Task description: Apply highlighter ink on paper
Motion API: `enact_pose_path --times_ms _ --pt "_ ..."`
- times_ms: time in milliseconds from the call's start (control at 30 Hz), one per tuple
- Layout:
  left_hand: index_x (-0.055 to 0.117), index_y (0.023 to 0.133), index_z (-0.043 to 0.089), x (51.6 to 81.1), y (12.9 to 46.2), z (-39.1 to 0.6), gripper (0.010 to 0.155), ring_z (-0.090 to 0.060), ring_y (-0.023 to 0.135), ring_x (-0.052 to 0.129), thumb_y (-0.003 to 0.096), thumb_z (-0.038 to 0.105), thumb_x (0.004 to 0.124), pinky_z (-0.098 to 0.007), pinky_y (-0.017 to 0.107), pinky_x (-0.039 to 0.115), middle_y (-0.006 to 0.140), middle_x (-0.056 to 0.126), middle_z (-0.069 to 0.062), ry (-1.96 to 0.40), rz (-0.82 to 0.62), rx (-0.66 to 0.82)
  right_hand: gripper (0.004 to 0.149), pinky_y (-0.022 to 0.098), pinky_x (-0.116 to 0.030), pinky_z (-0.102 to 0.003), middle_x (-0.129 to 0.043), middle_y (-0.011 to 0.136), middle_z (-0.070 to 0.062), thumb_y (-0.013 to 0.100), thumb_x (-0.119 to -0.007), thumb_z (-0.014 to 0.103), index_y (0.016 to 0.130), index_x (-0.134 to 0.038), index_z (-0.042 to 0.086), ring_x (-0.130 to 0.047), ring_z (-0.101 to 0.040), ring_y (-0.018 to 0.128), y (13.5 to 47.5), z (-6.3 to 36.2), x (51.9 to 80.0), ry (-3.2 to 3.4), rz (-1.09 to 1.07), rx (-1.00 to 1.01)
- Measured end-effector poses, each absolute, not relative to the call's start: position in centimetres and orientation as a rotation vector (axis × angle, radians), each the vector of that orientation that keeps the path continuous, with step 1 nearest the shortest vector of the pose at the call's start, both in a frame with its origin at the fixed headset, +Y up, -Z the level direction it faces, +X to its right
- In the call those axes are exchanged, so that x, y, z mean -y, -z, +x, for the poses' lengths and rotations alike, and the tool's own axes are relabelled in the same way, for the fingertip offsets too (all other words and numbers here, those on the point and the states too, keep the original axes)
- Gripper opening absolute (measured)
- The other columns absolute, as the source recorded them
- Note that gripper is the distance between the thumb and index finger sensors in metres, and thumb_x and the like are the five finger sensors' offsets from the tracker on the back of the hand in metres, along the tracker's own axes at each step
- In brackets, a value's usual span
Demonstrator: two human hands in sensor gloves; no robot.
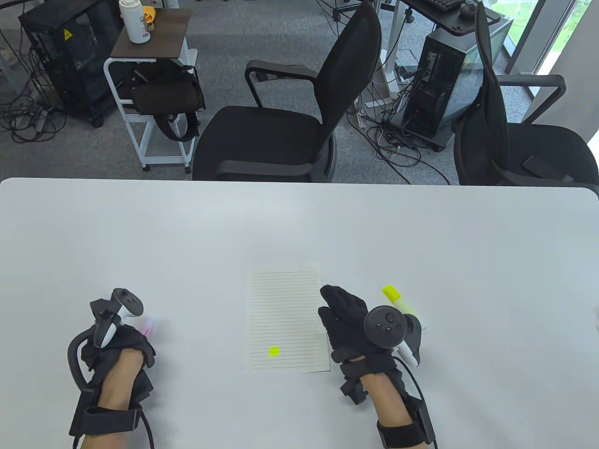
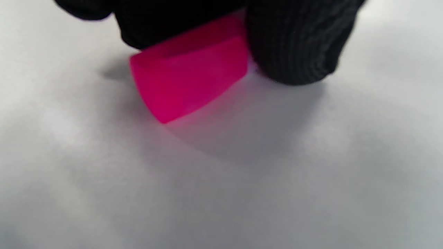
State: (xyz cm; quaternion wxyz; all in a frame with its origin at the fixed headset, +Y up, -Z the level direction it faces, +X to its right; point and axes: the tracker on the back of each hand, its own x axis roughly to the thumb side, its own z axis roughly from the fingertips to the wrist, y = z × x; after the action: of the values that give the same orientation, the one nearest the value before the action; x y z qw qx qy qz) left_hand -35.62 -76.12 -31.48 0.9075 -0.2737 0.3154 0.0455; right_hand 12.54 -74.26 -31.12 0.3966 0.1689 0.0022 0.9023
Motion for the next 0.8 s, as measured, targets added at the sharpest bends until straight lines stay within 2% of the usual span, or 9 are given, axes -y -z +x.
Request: enact_pose_path --times_ms 100,167,233,300,367,533,567,667,800 --pt "0.077 0.086 0.019 75.8 31.4 -35.2 0.054 -0.029 0.075 0.079 0.0401 0.045 0.088 -0.057 0.060 0.065 0.095 0.070 -0.007 -0.154 -0.511 -0.635 0.056 0.071 -0.048 -0.070 -0.050 0.120 -0.016 0.066 -0.061 0.049 0.114 -0.049 0.023 -0.049 -0.052 0.104 31.1 12.5 74.2 -2.287 0.432 -0.006" --pt "0.074 0.086 0.022 74.5 31.1 -34.5 0.053 -0.031 0.078 0.080 0.0406 0.045 0.087 -0.056 0.061 0.067 0.097 0.070 -0.008 -0.160 -0.397 -0.601 0.056 0.071 -0.048 -0.070 -0.050 0.120 -0.017 0.066 -0.061 0.049 0.114 -0.049 0.023 -0.049 -0.052 0.104 31.0 12.3 74.1 -2.285 0.442 -0.002" --pt "0.073 0.086 0.021 73.0 30.8 -33.3 0.053 -0.035 0.082 0.088 0.0402 0.045 0.086 -0.059 0.059 0.072 0.098 0.075 -0.012 -0.224 -0.241 -0.494 0.056 0.071 -0.048 -0.070 -0.050 0.120 -0.016 0.066 -0.061 0.049 0.114 -0.048 0.023 -0.049 -0.051 0.105 30.9 12.0 73.9 -2.283 0.460 0.001" --pt "0.073 0.085 0.021 71.7 30.6 -31.1 0.053 -0.030 0.072 0.104 0.0395 0.045 0.087 -0.055 0.054 0.083 0.088 0.087 -0.009 -0.312 -0.145 -0.312 0.057 0.071 -0.048 -0.070 -0.050 0.120 -0.016 0.066 -0.061 0.049 0.114 -0.048 0.024 -0.049 -0.051 0.105 30.7 11.5 73.8 -2.279 0.490 -0.003" --pt "0.072 0.085 0.019 71.2 30.6 -29.0 0.054 -0.025 0.062 0.111 0.0390 0.045 0.086 -0.051 0.051 0.088 0.078 0.094 -0.005 -0.367 -0.097 -0.120 0.057 0.071 -0.048 -0.070 -0.050 0.120 -0.017 0.066 -0.061 0.050 0.115 -0.047 0.024 -0.049 -0.051 0.105 30.6 11.0 73.7 -2.278 0.519 -0.011" --pt "0.059 0.091 0.021 72.0 30.1 -23.3 0.057 -0.017 0.054 0.111 0.0427 0.047 0.073 -0.048 0.051 0.088 0.076 0.086 0.002 -0.484 -0.006 0.342 0.060 0.071 -0.045 -0.071 -0.048 0.120 -0.016 0.065 -0.062 0.050 0.116 -0.041 0.026 -0.049 -0.050 0.105 29.9 9.0 73.5 -2.269 0.643 -0.043" --pt "0.060 0.091 0.021 72.2 30.0 -22.7 0.057 -0.014 0.048 0.112 0.0422 0.046 0.072 -0.047 0.049 0.089 0.075 0.087 0.002 -0.506 0.009 0.374 0.060 0.072 -0.044 -0.071 -0.047 0.121 -0.016 0.065 -0.062 0.050 0.116 -0.040 0.028 -0.047 -0.050 0.106 29.8 8.7 73.4 -2.262 0.667 -0.050" --pt "0.058 0.094 0.018 72.8 29.4 -20.6 0.057 -0.012 0.040 0.105 0.0442 0.045 0.069 -0.050 0.049 0.086 0.076 0.084 -0.001 -0.614 -0.074 0.496 0.060 0.072 -0.046 -0.071 -0.038 0.124 -0.013 0.065 -0.066 0.050 0.116 -0.036 0.040 -0.051 -0.049 0.105 29.2 7.2 73.3 -2.229 0.791 -0.039" --pt "0.064 0.093 0.018 72.4 28.6 -18.9 0.056 -0.010 0.032 0.102 0.0443 0.045 0.070 -0.049 0.046 0.087 0.072 0.088 -0.001 -0.616 -0.054 0.617 0.059 0.071 -0.052 -0.068 -0.042 0.123 -0.013 0.064 -0.069 0.048 0.114 -0.039 0.044 -0.061 -0.046 0.101 28.1 5.1 72.9 -2.254 0.936 -0.006"
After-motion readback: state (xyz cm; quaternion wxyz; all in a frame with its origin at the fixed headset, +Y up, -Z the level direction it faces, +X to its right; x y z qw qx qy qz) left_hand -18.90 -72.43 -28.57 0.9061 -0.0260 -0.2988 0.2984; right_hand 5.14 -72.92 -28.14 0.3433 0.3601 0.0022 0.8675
